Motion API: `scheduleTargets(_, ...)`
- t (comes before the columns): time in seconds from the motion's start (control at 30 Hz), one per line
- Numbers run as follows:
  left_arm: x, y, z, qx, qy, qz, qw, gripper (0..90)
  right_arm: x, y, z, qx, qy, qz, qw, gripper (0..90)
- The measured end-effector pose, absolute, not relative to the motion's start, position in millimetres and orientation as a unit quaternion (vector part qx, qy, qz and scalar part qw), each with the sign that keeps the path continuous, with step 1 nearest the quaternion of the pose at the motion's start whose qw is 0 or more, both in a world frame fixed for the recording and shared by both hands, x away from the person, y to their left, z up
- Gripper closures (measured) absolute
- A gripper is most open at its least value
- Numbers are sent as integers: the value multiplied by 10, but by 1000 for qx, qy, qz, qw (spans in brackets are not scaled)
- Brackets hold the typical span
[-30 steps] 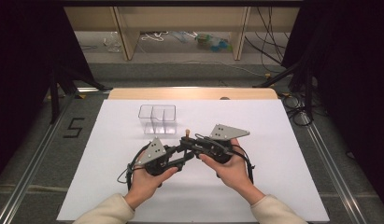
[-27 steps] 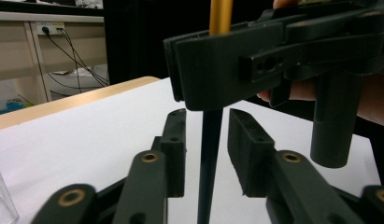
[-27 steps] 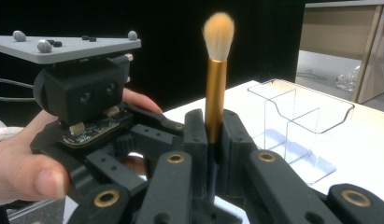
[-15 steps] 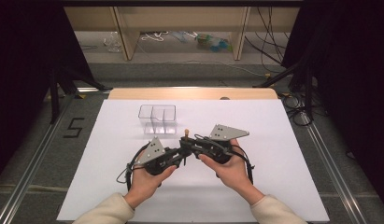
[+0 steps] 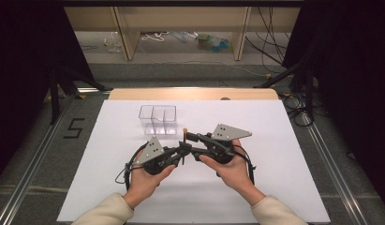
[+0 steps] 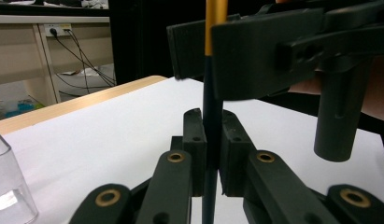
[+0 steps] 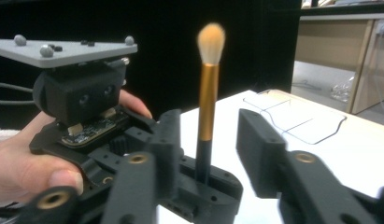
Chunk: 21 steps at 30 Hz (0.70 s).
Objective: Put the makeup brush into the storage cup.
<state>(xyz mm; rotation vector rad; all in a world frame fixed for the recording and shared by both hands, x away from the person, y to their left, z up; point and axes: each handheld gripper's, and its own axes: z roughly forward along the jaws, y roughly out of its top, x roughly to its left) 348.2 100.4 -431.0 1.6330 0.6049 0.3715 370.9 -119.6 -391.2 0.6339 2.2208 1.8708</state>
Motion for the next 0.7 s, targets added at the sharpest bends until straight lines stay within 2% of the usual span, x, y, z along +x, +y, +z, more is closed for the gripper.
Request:
scheduleTargets(0.03,3482,1004,-4310,713,264,162,629,831,3709,-1196,-3912,213,745,627,85,563)
scheduleTargets(0.07,3493,1018,-4304,714,258,167,629,831,3711,-1198,-3907,214,740,631,90,505)
scheduleTargets(0.13,3485,1019,-4304,711,268,165,629,831,3712,-1201,-3904,213,740,631,89,489)
scheduleTargets(0.17,3492,1028,-4300,711,265,167,630,831,3721,-1203,-3907,210,736,637,92,451)
scheduleTargets(0.4,3501,1066,-4288,709,271,171,628,831,3726,-1217,-3903,212,738,632,102,354)
scheduleTargets(0.7,3522,1122,-4268,708,272,179,626,831,3725,-1248,-3902,216,737,631,108,303)
